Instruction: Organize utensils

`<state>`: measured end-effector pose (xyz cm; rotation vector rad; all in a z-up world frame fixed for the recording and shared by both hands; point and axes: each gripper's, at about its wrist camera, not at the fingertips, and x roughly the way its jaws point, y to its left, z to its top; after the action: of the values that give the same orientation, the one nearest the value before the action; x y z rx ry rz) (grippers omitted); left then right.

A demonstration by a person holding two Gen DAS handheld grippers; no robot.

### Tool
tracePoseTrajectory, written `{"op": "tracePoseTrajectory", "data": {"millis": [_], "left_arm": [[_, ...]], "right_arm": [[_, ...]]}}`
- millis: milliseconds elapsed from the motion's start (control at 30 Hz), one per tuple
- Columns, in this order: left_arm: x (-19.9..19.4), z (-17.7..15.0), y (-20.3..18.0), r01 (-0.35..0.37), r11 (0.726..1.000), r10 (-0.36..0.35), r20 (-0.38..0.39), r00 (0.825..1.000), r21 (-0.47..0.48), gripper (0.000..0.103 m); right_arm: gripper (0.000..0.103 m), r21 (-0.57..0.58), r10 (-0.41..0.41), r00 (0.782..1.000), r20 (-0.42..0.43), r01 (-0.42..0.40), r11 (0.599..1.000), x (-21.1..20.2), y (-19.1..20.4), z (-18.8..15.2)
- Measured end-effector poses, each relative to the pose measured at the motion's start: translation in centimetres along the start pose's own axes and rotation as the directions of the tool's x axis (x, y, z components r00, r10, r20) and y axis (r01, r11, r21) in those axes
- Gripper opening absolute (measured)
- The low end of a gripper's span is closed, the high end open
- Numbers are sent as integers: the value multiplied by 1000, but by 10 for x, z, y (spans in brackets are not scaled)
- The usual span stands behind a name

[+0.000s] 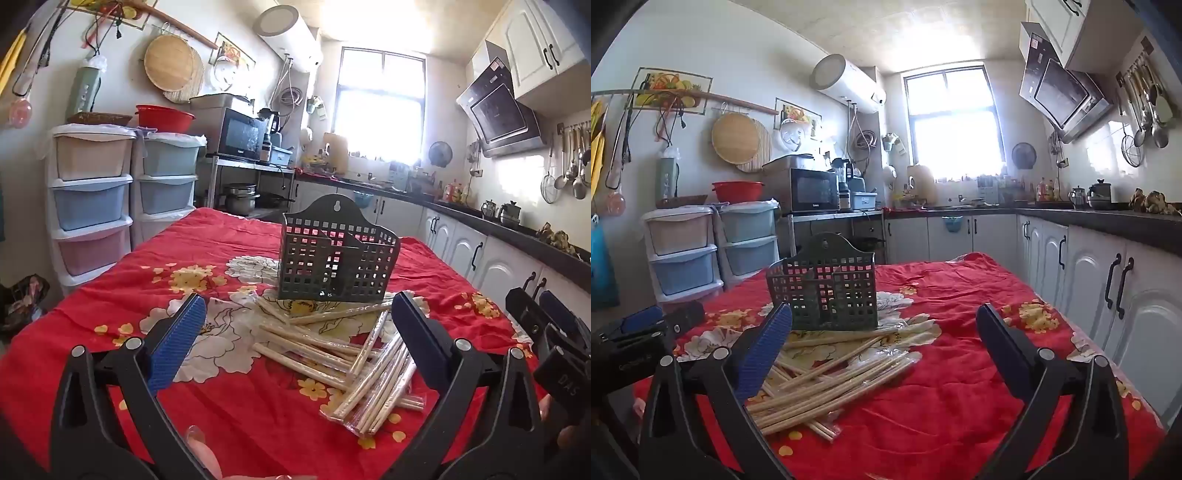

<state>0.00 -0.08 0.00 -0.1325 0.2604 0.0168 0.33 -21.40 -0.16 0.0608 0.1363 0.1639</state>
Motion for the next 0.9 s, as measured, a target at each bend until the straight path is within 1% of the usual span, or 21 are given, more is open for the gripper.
{"op": "tracePoseTrajectory", "data": {"millis": [33, 67, 467, 667, 767, 900], "left_arm": [[1, 0, -1, -9, 1000, 9, -4, 1000, 12, 93], [0, 0, 0, -3, 1000, 3, 0, 1000, -3, 93], [0, 0, -2, 2, 1000, -2, 8, 1000, -7, 93], [-2, 7, -10, 6, 1000, -6, 4, 1000, -8, 93], [4, 7, -9, 6, 1000, -6, 4, 1000, -6, 93], [4, 9, -5, 8, 1000, -8, 5, 1000, -10, 93]], "right_arm": [[97, -8, -5, 1000, -3, 5, 1000, 0, 1, 0], [97, -9, -4, 1000, -9, 3, 1000, 0, 1, 0], [97, -10, -7, 1000, 2, 7, 1000, 0, 3, 0], [97, -7, -12, 1000, 8, 12, 1000, 0, -2, -1], [97, -4, -15, 1000, 9, 15, 1000, 3, -6, -1], [97, -8, -20, 1000, 9, 20, 1000, 1, -1, 2]]}}
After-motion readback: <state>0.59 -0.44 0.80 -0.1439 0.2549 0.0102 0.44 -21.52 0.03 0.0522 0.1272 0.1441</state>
